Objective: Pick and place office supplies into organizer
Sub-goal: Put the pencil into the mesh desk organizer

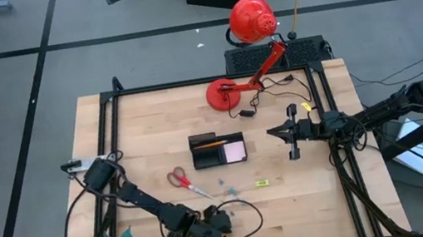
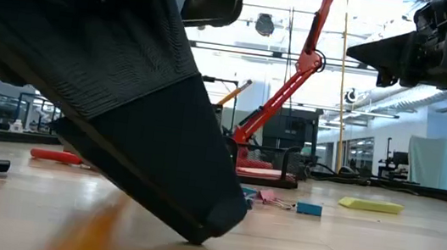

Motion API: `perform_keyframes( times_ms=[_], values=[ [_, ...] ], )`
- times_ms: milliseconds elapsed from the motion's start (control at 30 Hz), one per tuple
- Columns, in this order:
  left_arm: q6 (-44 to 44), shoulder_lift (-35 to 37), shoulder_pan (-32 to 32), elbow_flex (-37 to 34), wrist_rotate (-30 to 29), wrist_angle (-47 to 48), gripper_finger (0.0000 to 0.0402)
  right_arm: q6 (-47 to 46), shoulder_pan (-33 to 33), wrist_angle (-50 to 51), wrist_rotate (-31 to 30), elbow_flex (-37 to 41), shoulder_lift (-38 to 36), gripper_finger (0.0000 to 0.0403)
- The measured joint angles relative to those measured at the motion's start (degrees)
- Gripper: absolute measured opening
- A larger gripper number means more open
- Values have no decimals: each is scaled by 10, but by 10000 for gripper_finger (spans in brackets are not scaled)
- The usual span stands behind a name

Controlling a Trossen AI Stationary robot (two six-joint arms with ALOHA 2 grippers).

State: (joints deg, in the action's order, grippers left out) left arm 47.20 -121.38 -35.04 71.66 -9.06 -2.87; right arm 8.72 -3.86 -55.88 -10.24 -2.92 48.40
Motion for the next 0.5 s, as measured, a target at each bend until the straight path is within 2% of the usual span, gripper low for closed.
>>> perform_keyframes(
  times_ms=[367,500],
  values=[
    [31,6,-13,0,7,41,159,-7,0,0,0,0,0,9],
    [7,11,-14,-1,16,44,159,-7,0,0,0,0,0,9]
  ],
)
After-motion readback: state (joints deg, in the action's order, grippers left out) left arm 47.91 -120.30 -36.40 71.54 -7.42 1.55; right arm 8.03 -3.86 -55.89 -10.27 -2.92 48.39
